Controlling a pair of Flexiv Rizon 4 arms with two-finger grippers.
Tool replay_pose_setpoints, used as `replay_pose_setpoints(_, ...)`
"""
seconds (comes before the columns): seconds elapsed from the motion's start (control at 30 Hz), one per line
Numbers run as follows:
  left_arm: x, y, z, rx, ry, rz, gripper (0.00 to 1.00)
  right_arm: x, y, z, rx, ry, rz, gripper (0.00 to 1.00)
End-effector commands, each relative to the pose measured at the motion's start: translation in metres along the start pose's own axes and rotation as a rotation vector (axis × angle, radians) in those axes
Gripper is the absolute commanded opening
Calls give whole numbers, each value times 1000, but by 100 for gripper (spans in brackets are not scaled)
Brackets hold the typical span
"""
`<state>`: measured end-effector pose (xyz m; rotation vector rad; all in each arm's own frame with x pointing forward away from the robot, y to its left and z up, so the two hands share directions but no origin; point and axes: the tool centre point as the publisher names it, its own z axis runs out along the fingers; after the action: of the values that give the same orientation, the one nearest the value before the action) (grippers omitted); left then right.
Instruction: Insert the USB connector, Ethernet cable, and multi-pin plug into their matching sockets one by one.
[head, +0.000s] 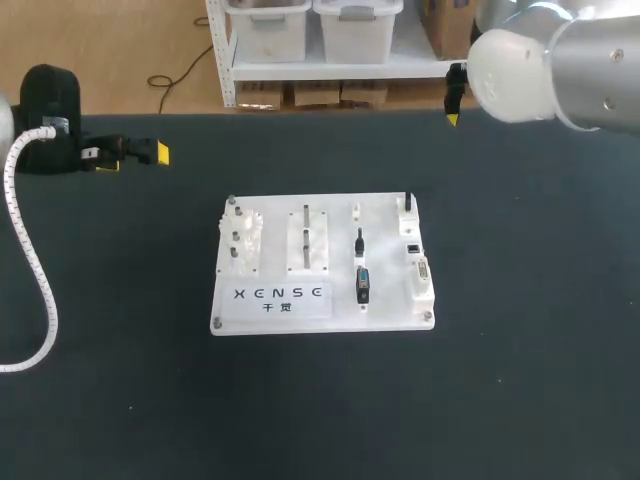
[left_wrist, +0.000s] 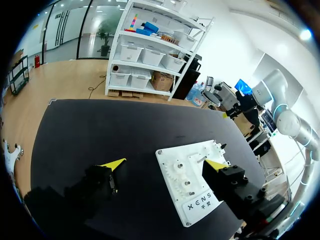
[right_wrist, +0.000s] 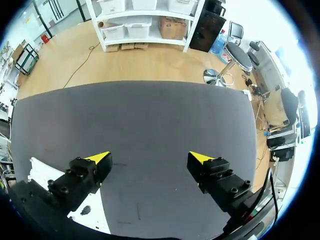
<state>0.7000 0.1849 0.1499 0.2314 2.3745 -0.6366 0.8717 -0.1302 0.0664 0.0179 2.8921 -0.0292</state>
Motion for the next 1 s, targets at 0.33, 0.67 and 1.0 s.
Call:
replay_pose_setpoints(0.33, 0, 0, 0, 0, 0, 0, 100, 53, 99, -28, -31, 130, -7, 100)
replay_pose_setpoints(0.67, 0, 0, 0, 0, 0, 0, 100, 117, 141, -32, -104, 238, -166, 100)
replay_pose_setpoints(1.0, 0, 0, 0, 0, 0, 0, 100, 162, 171, -23, -128, 285, -287, 100)
